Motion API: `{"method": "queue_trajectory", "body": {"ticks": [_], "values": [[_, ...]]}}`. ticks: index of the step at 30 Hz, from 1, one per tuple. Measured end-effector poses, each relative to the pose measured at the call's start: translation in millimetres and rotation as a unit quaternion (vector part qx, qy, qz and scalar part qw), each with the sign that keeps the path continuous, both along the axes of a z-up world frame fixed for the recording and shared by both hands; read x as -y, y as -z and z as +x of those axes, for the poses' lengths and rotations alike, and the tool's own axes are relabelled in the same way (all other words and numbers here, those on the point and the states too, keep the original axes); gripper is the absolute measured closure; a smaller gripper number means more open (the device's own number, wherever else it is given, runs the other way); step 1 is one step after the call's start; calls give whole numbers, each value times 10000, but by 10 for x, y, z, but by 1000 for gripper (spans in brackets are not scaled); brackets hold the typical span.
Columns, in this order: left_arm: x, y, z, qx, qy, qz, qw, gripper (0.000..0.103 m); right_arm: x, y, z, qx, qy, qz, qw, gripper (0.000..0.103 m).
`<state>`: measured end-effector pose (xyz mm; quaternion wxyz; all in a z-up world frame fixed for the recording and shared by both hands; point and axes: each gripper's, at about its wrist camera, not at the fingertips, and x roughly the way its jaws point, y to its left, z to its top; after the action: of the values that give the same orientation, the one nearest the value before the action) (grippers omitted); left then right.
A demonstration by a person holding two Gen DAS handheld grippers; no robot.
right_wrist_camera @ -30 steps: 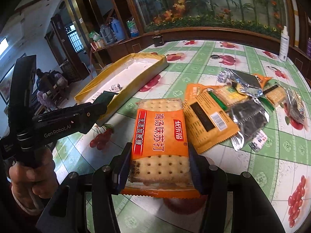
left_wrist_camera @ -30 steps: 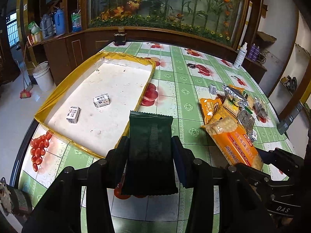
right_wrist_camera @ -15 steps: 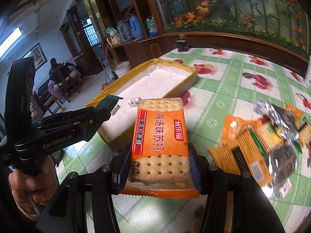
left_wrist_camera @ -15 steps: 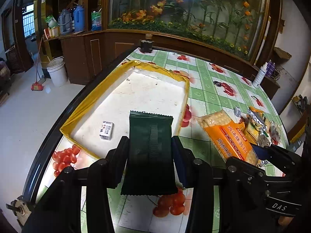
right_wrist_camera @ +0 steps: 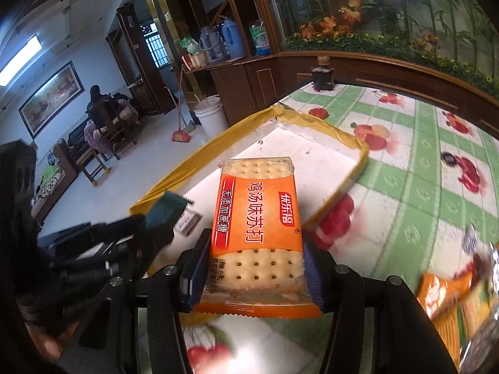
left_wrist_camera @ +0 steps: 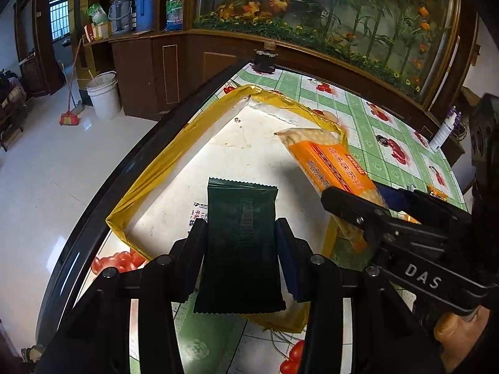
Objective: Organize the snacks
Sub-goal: 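Release the cracker pack from the right tool while the left drops the green packet in the tray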
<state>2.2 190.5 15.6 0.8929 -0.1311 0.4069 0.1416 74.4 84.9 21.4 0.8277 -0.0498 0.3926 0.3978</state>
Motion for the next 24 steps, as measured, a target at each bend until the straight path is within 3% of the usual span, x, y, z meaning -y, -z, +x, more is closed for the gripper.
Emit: {"method": "queue_trajectory", "body": {"ticks": [11,18,24], "values": [[-144,145,84,-260,-76,-11,9996,60,-545,240,395,-11,-69,-254,9997,48],[-164,258,137,-442,-89,-36,9990,60,-630,337,404,5,-88,-370,9993,47],[-161,275,123,-517,-133,49,9986,53,-601,297,392,75,-21,-326,9994,47]]}}
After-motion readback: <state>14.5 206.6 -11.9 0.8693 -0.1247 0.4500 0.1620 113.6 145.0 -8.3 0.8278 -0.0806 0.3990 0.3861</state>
